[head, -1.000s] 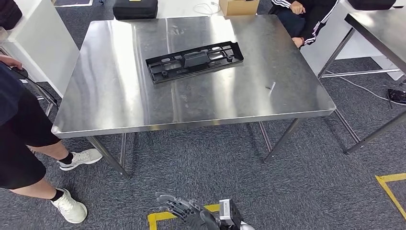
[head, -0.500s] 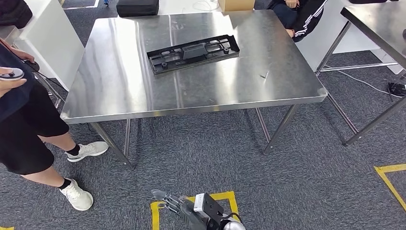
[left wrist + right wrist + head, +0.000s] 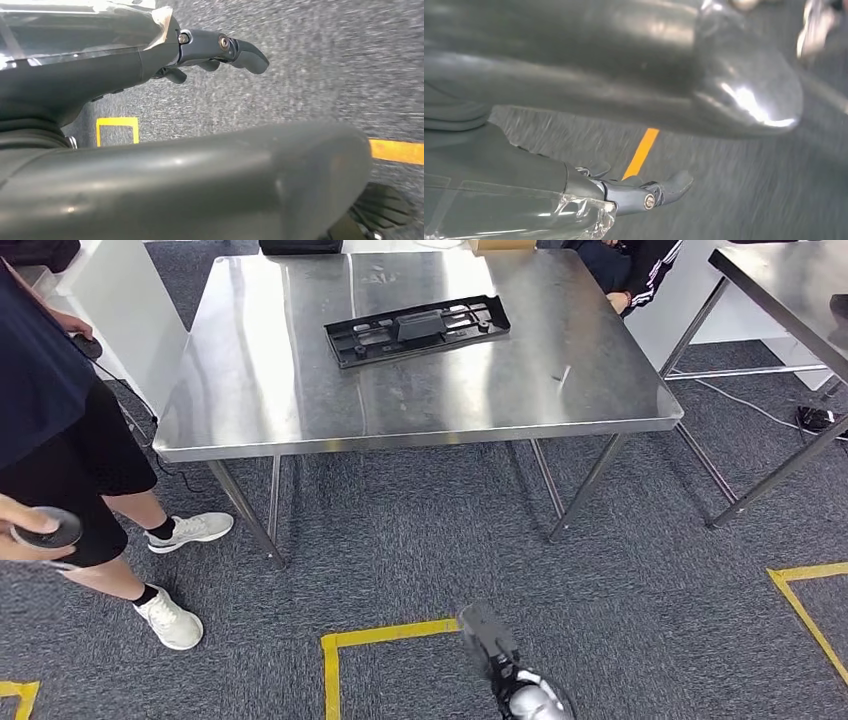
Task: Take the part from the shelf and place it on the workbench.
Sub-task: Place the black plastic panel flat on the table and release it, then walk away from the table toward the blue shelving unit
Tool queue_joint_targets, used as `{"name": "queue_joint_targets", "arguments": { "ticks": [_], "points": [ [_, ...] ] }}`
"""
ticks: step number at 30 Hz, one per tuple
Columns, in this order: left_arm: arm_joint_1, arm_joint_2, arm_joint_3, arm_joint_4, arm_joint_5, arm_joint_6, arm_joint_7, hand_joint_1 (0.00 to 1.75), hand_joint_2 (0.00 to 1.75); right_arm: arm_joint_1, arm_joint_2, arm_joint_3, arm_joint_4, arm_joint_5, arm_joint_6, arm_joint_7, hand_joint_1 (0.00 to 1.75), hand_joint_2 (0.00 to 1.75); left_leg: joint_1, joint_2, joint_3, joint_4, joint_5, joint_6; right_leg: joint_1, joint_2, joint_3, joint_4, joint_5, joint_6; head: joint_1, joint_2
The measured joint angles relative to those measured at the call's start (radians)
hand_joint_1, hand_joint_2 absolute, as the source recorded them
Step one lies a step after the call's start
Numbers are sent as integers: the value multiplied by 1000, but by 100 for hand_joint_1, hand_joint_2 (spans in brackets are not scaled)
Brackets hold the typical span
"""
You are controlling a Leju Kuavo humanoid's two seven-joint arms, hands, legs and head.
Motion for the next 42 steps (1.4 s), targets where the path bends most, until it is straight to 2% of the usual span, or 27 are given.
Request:
{"name": "queue_joint_targets", "arguments": {
  "ticks": [2, 4, 5, 6, 7, 9, 10, 11, 12, 14, 16, 18, 20, 21, 23, 25, 26, 28, 30, 32, 33, 35, 36, 37, 40, 41, 42],
  "points": [
    [1, 0, 0, -1, 1, 0, -1, 0, 0, -29, -12, -33, 20, -1, -18, 18, 0, 0, -1, 0, -8, -6, 26, -12, 8, 2, 59, -103, -9, -16, -1, 0],
    [2, 0, 0, -1, 1, 6, 0, 0, 0, -42, -24, -68, 43, -9, -56, 55, 0, 0, 0, -1, -8, -19, 50, -25, 10, 3, 50, -112, 1, -29, 0, 0],
    [2, 0, 0, -1, 1, 12, 3, 0, 0, -45, -32, -89, 56, -16, -78, 80, 0, 0, 1, -3, -13, -18, 45, -30, 5, 2, 41, -113, 12, -35, 1, 0],
    [3, 0, 0, -1, 0, 19, 8, 0, 0, -45, -43, -110, 67, -22, -95, 104, 0, 0, 1, -5, -21, -3, 18, -34, 0, -1, 30, -113, 25, -44, -2, 0],
    [4, 0, 0, -1, -1, 26, 14, 0, 0, -45, -54, -131, 78, -27, -110, 126, 0, 0, 2, -6, -33, 32, -29, -37, -4, -5, 17, -113, 39, -52, -4, 0],
    [4, 0, 1, -1, -1, 33, 31, 0, 0, -40, -83, -169, 101, -26, -135, 168, 0, 0, 5, -7, -60, 157, -143, -42, -3, -11, -9, -112, 65, -62, -8, 0],
    [4, 1, 1, -1, 2, 33, 39, 0, 0, -34, -98, -184, 113, -19, -147, 194, 0, 0, 5, -8, -67, 225, -175, -44, -2, -13, -23, -110, 78, -62, -8, 0],
    [3, 2, 1, -1, 5, 32, 47, 0, 0, -25, -114, -195, 125, -9, -158, 224, 0, 0, 6, -7, -65, 273, -181, -46, -1, -14, -38, -108, 90, -60, -8, 0],
    [2, 4, 2, -1, 8, 31, 53, 0, 0, -11, -127, -202, 136, 2, -166, 253, 0, 0, 6, -7, -48, 291, -166, -47, 0, -15, -55, -103, 100, -56, -8, 0],
    [0, 6, 3, -1, 15, 29, 58, 0, 0, 23, -153, -207, 153, 28, -167, 303, 0, 0, 8, -8, 42, 214, -128, -45, -1, -16, -89, -86, 115, -47, -9, 0],
    [-3, 8, 5, -1, 21, 31, 60, 0, 0, 58, -173, -209, 166, 51, -156, 337, 0, 0, 5, -13, 146, 75, -148, -40, 1, -16, -117, -67, 126, -35, -8, 0],
    [-6, 9, 7, -1, 23, 33, 61, 0, 0, 86, -186, -209, 176, 63, -149, 351, 0, 0, -2, -18, 180, 11, -176, -29, 2, -16, -130, -59, 139, -20, -6, 0],
    [-6, 9, 12, 0, 23, 35, 61, 0, 0, 107, -194, -208, 185, 68, -149, 356, 0, 0, -6, -14, 167, 5, -164, -10, -1, -14, -137, -59, 147, -6, -6, 0],
    [-7, 9, 14, 0, 24, 35, 62, 0, 0, 115, -196, -208, 189, 69, -148, 359, 0, 0, -6, -11, 157, 3, -153, 2, -3, -12, -146, -46, 131, -6, -5, 0],
    [-9, 9, 17, 0, 25, 36, 62, 0, 0, 125, -200, -208, 195, 77, -139, 370, 0, 0, -4, -6, 127, 0, -128, 17, -6, -6, -176, 32, 50, -17, -2, 0],
    [-11, 9, 19, 0, 27, 37, 62, 0, 0, 134, -203, -204, 201, 99, -113, 387, 0, 0, -6, -5, 95, 1, -102, 20, -5, -3, -201, 153, -31, -24, 2, 0],
    [-11, 9, 19, 0, 29, 39, 63, 0, 0, 142, -203, -200, 204, 116, -94, 395, 0, 0, -7, -4, 79, 1, -88, 19, -5, -1, -200, 200, -42, -19, 2, 0],
    [-11, 7, 20, 0, 31, 45, 66, 0, 0, 165, -198, -185, 209, 152, -56, 406, 0, 0, -6, -4, 47, 2, -60, 16, -6, 0, -154, 210, -7, 3, 3, 0],
    [-13, 4, 22, 0, 35, 60, 71, 0, 0, 187, -188, -164, 214, 184, -27, 410, 0, 0, -7, -5, 21, 4, -34, 7, -6, 0, -44, 83, 24, 13, 3, 0],
    [-16, -1, 25, 0, 39, 80, 73, 0, 0, 200, -174, -146, 216, 202, -11, 412, 0, 0, -9, -3, 9, 2, -11, -6, 2, 3, 57, -72, -3, -3, 2, 0],
    [-18, -4, 27, 0, 41, 87, 74, 0, 0, 205, -167, -139, 217, 204, -6, 412, 0, 0, -10, 0, 9, -1, 0, -12, 7, 4, 78, -112, -19, -13, 1, 0],
    [-21, -9, 29, 1, 41, 97, 75, 0, 0, 216, -152, -129, 220, 203, 0, 413, 0, 0, -7, 2, 7, -8, 18, -24, 7, 4, 68, -119, -11, -32, -1, 0],
    [-21, -10, 30, 1, 42, 100, 76, 0, 0, 220, -146, -127, 222, 201, 2, 414, 0, 0, -5, 1, 1, -1, 3, -29, 4, 2, 58, -118, 0, -44, -2, 0],
    [-21, -11, 31, 1, 42, 102, 78, 0, 0, 223, -141, -125, 223, 198, 3, 415, 0, 0, -4, -1, -8, 23, -34, -33, 1, 1, 45, -118, 13, -55, -4, 0],
    [-21, -12, 33, 1, 43, 105, 80, 0, 0, 225, -130, -125, 226, 194, 5, 417, 0, 0, -2, -6, -41, 199, -197, -42, 3, -3, 1, -116, 53, -73, -9, 0],
    [-21, -12, 33, 1, 43, 105, 80, 0, 0, 225, -128, -125, 227, 194, 5, 417, 0, 0, -2, -7, -44, 257, -217, -44, 5, -4, -13, -114, 65, -73, -9, 0],
    [-22, -12, 34, 1, 43, 105, 82, 0, 0, 225, -126, -125, 227, 194, 6, 417, 0, 0, -1, -7, -35, 290, -210, -45, 6, -5, -29, -110, 77, -72, -9, 0]
  ]
}}
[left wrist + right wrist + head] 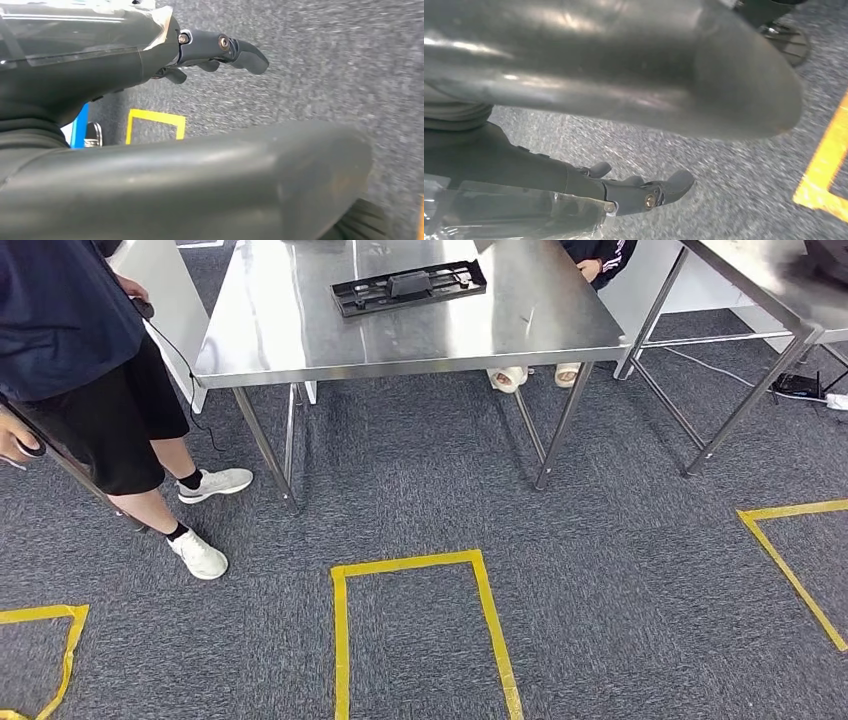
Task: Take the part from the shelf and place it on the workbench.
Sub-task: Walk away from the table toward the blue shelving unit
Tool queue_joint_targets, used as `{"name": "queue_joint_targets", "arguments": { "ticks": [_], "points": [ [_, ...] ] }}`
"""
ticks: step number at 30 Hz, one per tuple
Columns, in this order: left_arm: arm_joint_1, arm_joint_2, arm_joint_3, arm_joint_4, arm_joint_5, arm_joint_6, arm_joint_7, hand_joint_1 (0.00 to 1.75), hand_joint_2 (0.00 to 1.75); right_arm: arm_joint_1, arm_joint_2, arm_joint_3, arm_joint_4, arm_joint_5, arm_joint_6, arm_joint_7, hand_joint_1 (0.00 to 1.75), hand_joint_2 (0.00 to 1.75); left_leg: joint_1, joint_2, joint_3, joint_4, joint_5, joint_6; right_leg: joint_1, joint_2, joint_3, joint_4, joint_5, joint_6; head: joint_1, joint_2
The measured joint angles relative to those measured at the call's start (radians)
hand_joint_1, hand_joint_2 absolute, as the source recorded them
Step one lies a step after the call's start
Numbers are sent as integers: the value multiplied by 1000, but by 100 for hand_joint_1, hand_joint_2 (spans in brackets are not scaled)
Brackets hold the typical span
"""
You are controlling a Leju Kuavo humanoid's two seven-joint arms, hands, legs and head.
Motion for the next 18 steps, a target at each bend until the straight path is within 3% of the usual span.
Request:
{"name": "queue_joint_targets", "arguments": {
  "ticks": [1, 3, 5, 6, 8, 10, 12, 14, 15, 16, 18],
  "points": [
    [0, 0, 0, 0, 0, 0, 2, 0, 0, 0, 1, 0, 1, 0, 1, 0, 0, 0, 0, 0, 25, -1, 24, 0, 1, -1, -17, 6, 10, 3, 0, 0],
    [-3, 0, 0, 0, -1, 0, 6, 0, 0, 0, 2, 0, 2, -1, 2, 0, 0, 0, 1, 0, 125, -106, 58, 4, 1, 0, -51, 25, 25, 12, 0, 0],
    [-8, 1, 0, 0, -1, -3, 3, 0, 0, -2, 2, 0, 3, -1, 2, 0, 0, 0, -2, -3, 221, -241, 37, 11, 4, -1, -76, 45, 34, 22, 1, 0],
    [-11, 1, 0, 0, -2, -6, -2, 0, 0, -4, 2, 0, 4, -1, 2, 1, 0, 0, -5, -4, 239, -279, 22, 17, 5, -2, -84, 50, 39, 28, 2, 0],
    [-12, 1, 0, 0, -2, -13, -13, 0, 0, -8, 2, 0, 4, -2, 1, -1, 0, 0, -10, -4, 232, -299, 21, 35, 6, -4, -95, 51, 52, 40, 2, 0],
    [-11, 2, 0, 0, -4, -17, -17, 0, 0, -7, 3, 0, 5, -4, 1, -4, 0, 0, -8, 3, 218, -304, 41, 55, 3, -1, -115, 81, 34, 45, 4, 0],
    [-11, 3, 0, 0, -8, -18, -16, 0, 0, -7, 5, 0, 7, -11, 1, -5, 0, 0, -6, 12, 197, -306, 61, 65, -1, 3, -157, 183, -32, 40, 8, 0],
    [-10, 4, 0, 0, -12, -17, -14, 0, 0, -6, 5, -1, 9, -18, 1, -5, 0, 0, -6, 22, 173, -304, 79, 65, -5, 5, -192, 305, -96, 42, 12, 0],
    [-9, 4, 0, 0, -14, -16, -13, 0, 0, -5, 5, -1, 9, -21, 0, -5, 0, 0, -5, 29, 162, -303, 87, 63, -8, 5, -186, 325, -109, 49, 12, 0],
    [-9, 4, 0, 0, -15, -15, -11, 0, 0, -4, 5, -2, 10, -22, 0, -5, 0, 0, -4, 38, 153, -303, 94, 60, -11, 4, -159, 305, -108, 58, 12, 0],
    [-9, 4, 0, 0, -17, -15, -9, 0, 0, -5, 6, -2, 11, -24, -2, -6, 0, 0, -3, 56, 146, -301, 104, 51, -18, -18, -50, 158, -76, 79, 13, 0]
  ]
}}
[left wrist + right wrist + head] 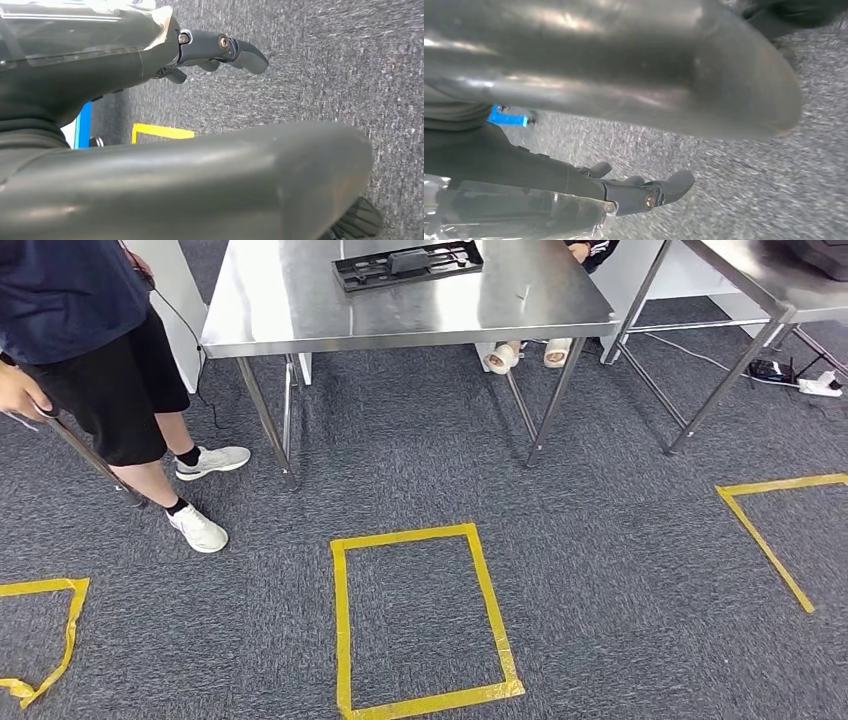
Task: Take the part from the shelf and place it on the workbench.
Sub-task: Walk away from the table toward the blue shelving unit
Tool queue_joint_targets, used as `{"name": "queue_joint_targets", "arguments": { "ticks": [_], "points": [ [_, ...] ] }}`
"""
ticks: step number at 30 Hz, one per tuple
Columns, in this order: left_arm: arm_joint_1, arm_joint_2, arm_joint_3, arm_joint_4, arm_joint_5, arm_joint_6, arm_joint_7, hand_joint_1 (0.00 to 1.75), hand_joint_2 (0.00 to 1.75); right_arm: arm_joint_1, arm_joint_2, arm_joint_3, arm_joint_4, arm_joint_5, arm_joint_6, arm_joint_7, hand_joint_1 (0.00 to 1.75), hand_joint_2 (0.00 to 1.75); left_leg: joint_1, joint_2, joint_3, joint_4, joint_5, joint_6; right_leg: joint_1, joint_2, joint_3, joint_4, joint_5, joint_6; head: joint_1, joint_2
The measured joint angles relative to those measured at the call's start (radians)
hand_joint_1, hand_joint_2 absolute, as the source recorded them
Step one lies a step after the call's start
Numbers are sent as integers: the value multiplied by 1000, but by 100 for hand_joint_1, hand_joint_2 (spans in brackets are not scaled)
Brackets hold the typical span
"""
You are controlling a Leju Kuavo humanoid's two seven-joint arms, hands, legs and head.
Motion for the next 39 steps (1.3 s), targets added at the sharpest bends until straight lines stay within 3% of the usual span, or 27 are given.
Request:
{"name": "queue_joint_targets", "arguments": {
  "ticks": [2, 3, 5, 6, 7, 9, 11, 12, 13, 14, 16, 18, 20, 22, 23, 25, 27, 28, 30, 32, 34, 36, 38, 39],
  "points": [
    [-1, 2, 0, 0, -2, 0, 0, 0, 0, -4, 2, -1, 0, -3, -2, -2, 0, 0, -3, 17, 2, 2, 7, -12, 3, -30, 76, -121, 25, 1, 0, 0],
    [-2, 3, 0, 0, -2, -1, 0, 0, 0, -5, 3, -2, 1, -5, -2, -2, 0, 0, -5, 26, 4, 3, 10, -18, 6, -36, 86, -142, 29, -5, -2, 0],
    [-3, 4, 0, 0, -4, -1, 0, 0, 0, -1, 3, -5, 2, -9, -4, -2, 0, 0, -4, 40, 4, 1, 16, -30, 10, -19, 75, -141, 39, -23, -6, 0],
    [-4, 4, -1, 0, -4, -2, 0, 0, 0, 2, 4, -6, 2, -10, -4, -2, 0, 0, -1, 35, 2, 5, 12, -37, 6, -12, 72, -141, 44, -32, -6, 0],
    [-4, 5, -1, 0, -4, -2, 0, 0, 0, 4, 5, -7, 3, -11, -4, -3, 0, 0, 2, 18, -5, 22, -4, -42, 3, -4, 69, -142, 50, -43, -7, 0],
    [-3, 5, -1, 0, -4, -2, 0, 0, 0, 5, 6, -7, 3, -11, -5, -3, 0, 0, 6, -31, -46, 119, -73, -49, -1, 11, 60, -144, 64, -62, -9, 0],
    [0, 5, -1, 0, -4, -4, -2, 0, 0, 6, 6, -8, 3, -12, -6, -3, 0, 0, 6, -55, -100, 252, -140, -49, 5, 30, 45, -142, 74, -71, -11, 0],
    [2, 5, -1, 0, -3, -6, -4, 0, 0, 8, 6, -8, 3, -12, -6, -3, 0, 0, 6, -58, -112, 287, -150, -48, 8, 41, 39, -140, 78, -71, -11, 0],
    [2, 5, -1, 0, -3, -10, -7, 0, 0, 10, 7, -8, 3, -13, -7, -3, 0, 0, 6, -59, -104, 282, -139, -46, 10, 53, 34, -138, 81, -70, -11, 0],
    [3, 5, -1, 0, -3, -13, -11, 0, 0, 12, 7, -9, 4, -14, -7, -3, 0, 0, 7, -64, -75, 237, -112, -42, 11, 65, 31, -136, 84, -68, -11, 0],
    [3, 6, -1, 0, -3, -19, -18, 0, 0, 13, 10, -11, 4, -16, -9, -4, 0, 0, 8, -100, 5, 97, -58, -33, 14, 89, 23, -127, 86, -63, -11, 0],
    [2, 8, -1, 0, -3, -20, -22, 0, 0, 12, 13, -15, 4, -17, -11, -6, 0, 0, 6, -128, 46, 17, -40, -26, 16, 109, 12, -120, 91, -55, -10, 0],
    [2, 9, -1, 0, -3, -21, -24, 0, 0, 14, 14, -19, 4, -18, -13, -7, 0, 0, 2, -113, 45, 9, -38, -17, 15, 128, -2, -121, 99, -42, -10, 0],
    [1, 9, -2, 0, -2, -23, -29, 0, 0, 21, 15, -23, 5, -20, -16, -10, 0, 0, 2, -89, 43, 0, -27, -4, 13, 114, -20, -103, 92, -33, -9, 0],
    [1, 9, -2, 0, -2, -25, -32, 0, 0, 23, 16, -24, 5, -22, -19, -12, 0, 0, 4, -77, 42, -4, -23, 2, 14, 95, -39, -70, 74, -33, -6, 0],
    [3, 9, -3, 0, -3, -30, -29, 0, 0, 26, 18, -27, 5, -26, -27, -18, 0, 0, 4, -50, 36, -6, -19, 8, 13, 54, -97, 55, 15, -36, -1, 0],
    [6, 10, -3, 0, -3, -33, -19, 0, 0, 33, 20, -29, 5, -28, -33, -22, 0, 0, 4, -22, 30, -5, -17, 8, 8, 42, -143, 164, -26, -29, 0, 0],
    [7, 10, -3, 0, -3, -34, -15, 0, 0, 39, 21, -30, 5, -28, -34, -22, 0, 0, 4, -10, 29, -5, -17, 7, 4, 38, -139, 168, -24, -21, 0, 0],
    [7, 9, -3, 0, -3, -35, -11, 0, 0, 46, 22, -31, 6, -26, -34, -22, 0, 0, 6, 13, 30, -5, -16, 4, -2, 19, -68, 55, 17, 0, 1, 0],
    [5, 9, -3, 1, 2, -33, -7, 0, 0, 44, 23, -31, 6, -20, -33, -22, 0, 0, 3, 35, 33, -3, -18, -7, 0, -21, 11, -85, 56, 5, 2, 0],
    [3, 8, -3, 1, 14, -27, -5, 0, 0, 40, 26, -31, 6, -7, -29, -22, 0, 0, -2, 53, 37, -3, -19, -21, 8, -36, 30, -129, 67, -10, 1, 0],
    [-1, 4, -1, 1, 26, -18, -3, 0, 0, 41, 26, -29, 6, 9, -25, -20, 0, 0, 1, 60, 41, -4, -21, -35, 6, -15, 24, -128, 72, -27, -1, 0],
    [-4, -2, 3, 2, 39, -6, 3, 0, 0, 39, 28, -24, 6, 29, -22, -17, 0, 0, 6, 17, 30, 26, -47, -47, -2, 4, 25, -131, 79, -41, -4, 0],
    [-4, -4, 6, 3, 46, 2, 8, 0, 0, 35, 30, -20, 6, 41, -20, -15, 0, 0, 8, -15, 9, 73, -78, -50, -6, 14, 25, -132, 83, -49, -6, 0]
  ]
}}
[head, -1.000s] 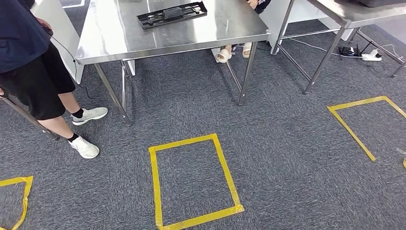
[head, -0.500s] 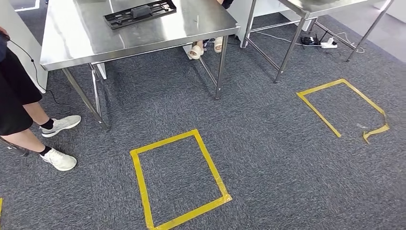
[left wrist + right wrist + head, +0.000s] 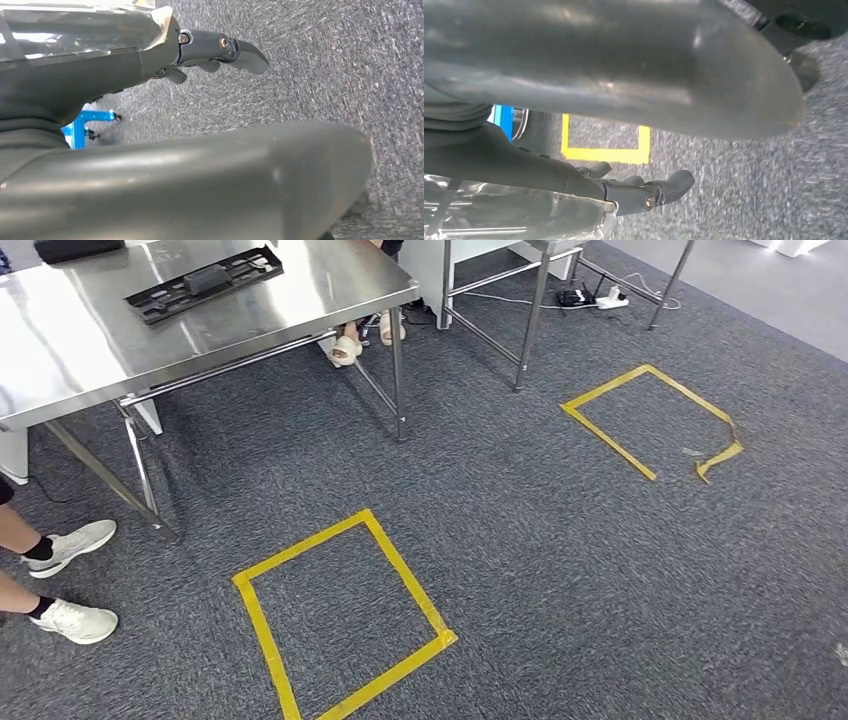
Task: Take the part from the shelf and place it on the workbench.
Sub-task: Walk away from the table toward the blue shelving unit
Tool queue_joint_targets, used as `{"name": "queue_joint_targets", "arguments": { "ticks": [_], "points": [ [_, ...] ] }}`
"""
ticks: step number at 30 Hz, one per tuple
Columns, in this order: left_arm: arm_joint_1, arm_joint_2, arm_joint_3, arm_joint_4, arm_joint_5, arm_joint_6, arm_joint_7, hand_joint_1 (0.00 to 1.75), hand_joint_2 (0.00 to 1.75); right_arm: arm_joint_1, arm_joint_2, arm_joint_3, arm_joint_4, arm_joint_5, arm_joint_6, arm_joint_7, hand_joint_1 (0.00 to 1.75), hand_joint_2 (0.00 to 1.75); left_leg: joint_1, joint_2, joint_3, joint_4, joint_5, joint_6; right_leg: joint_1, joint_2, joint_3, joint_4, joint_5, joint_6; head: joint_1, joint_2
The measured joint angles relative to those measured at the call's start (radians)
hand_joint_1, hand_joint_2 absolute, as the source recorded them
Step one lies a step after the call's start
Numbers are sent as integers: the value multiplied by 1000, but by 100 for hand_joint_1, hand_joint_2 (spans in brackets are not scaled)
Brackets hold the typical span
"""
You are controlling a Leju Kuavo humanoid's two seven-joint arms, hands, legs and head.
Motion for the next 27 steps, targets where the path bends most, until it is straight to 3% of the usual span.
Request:
{"name": "queue_joint_targets", "arguments": {
  "ticks": [2, 3, 4, 5, 6, 8, 10, 12, 13, 15, 17, 19, 20, 21, 23, 25, 27],
  "points": [
    [3, -4, 9, 3, 10, 15, 14, 0, 0, -12, 4, 12, 0, 23, 5, 6, 0, 0, 0, -37, -59, 130, -69, 1, 6, 21, -6, 0, 5, -11, -2, 0],
    [5, -5, 13, 4, 13, 20, 20, 0, 0, -18, 7, 18, 0, 32, 7, 10, 0, 0, 0, -43, -86, 189, -91, 1, 8, 34, -8, 1, 7, -15, -2, 0],
    [7, -6, 16, 5, 14, 23, 25, 0, 0, -20, 9, 25, 0, 38, 9, 13, 0, 0, 0, -45, -99, 213, -92, 2, 10, 46, -9, 2, 8, -15, -1, 0],
    [7, -7, 19, 6, 15, 25, 27, 0, 0, -22, 11, 30, 0, 42, 10, 15, 0, 0, 1, -46, -95, 203, -74, 4, 11, 59, -9, 3, 8, -15, -2, 0],
    [7, -8, 22, 7, 15, 26, 28, 0, 0, -23, 13, 34, 0, 44, 11, 17, 0, 0, 2, -50, -73, 157, -42, 5, 10, 71, -9, 5, 8, -15, -2, 0],
    [7, -8, 25, 8, 15, 28, 28, 0, 0, -28, 16, 41, 0, 46, 13, 18, 0, 0, 7, -89, -12, 27, 20, 8, 13, 95, -15, 16, 6, -11, -2, 0],
    [6, -9, 28, 8, 17, 33, 33, 0, 0, -35, 18, 46, 0, 50, 13, 19, 0, 0, 8, -118, 16, -42, 39, 12, 16, 116, -28, 25, 6, -1, 0, 0],
    [4, -12, 30, 10, 20, 52, 48, 0, 0, -38, 18, 51, 0, 63, 16, 19, 0, 0, 2, -100, 15, -47, 40, 24, 14, 135, -41, 24, 10, 15, 0, 0],
    [3, -16, 32, 10, 22, 68, 59, 0, 0, -38, 18, 55, 0, 74, 20, 21, 0, 0, 0, -88, 17, -51, 43, 33, 12, 129, -48, 27, 10, 21, 0, 0],
    [2, -26, 34, 11, 24, 109, 77, 0, 0, -45, 21, 69, 0, 97, 30, 30, 0, 0, 2, -62, 20, -58, 51, 48, 14, 82, -76, 79, -17, 25, 4, 0],
    [3, -39, 37, 11, 24, 149, 90, 0, 0, -61, 26, 83, -1, 117, 41, 42, 0, 0, -1, -32, 17, -59, 53, 54, 14, 35, -137, 205, -73, 21, 9, 0],
    [4, -50, 37, 13, 24, 175, 97, 0, 0, -73, 30, 94, -2, 131, 47, 54, 0, 0, -2, -3, 15, -59, 52, 55, 11, 25, -185, 305, -107, 27, 10, 0],
    [4, -54, 37, 13, 23, 182, 98, 0, 0, -77, 32, 98, -2, 134, 49, 60, 0, 0, -2, 10, 14, -59, 52, 54, 9, 22, -181, 304, -101, 34, 10, 0],
    [4, -58, 37, 13, 23, 185, 96, 0, 0, -79, 32, 100, -2, 136, 51, 64, 0, 0, -1, 20, 15, -59, 51, 53, 7, 15, -154, 258, -82, 43, 10, 0],
    [5, -63, 37, 14, 23, 180, 87, 0, 0, -85, 33, 103, -3, 134, 57, 69, 0, 0, -2, 40, 20, -58, 47, 46, 8, -25, -73, 112, -32, 55, 12, 0],
    [7, -65, 37, 15, 23, 161, 67, 0, 0, -91, 32, 104, -4, 123, 61, 70, 0, 0, -8, 58, 26, -58, 42, 35, 14, -55, -30, 28, -6, 45, 11, 0],
    [7, -65, 37, 14, 20, 129, 44, 0, 0, -89, 28, 99, -4, 103, 58, 68, 0, 0, -10, 76, 35, -62, 38, 23, 19, -43, -32, 22, -3, 28, 9, 0]
  ]
}}
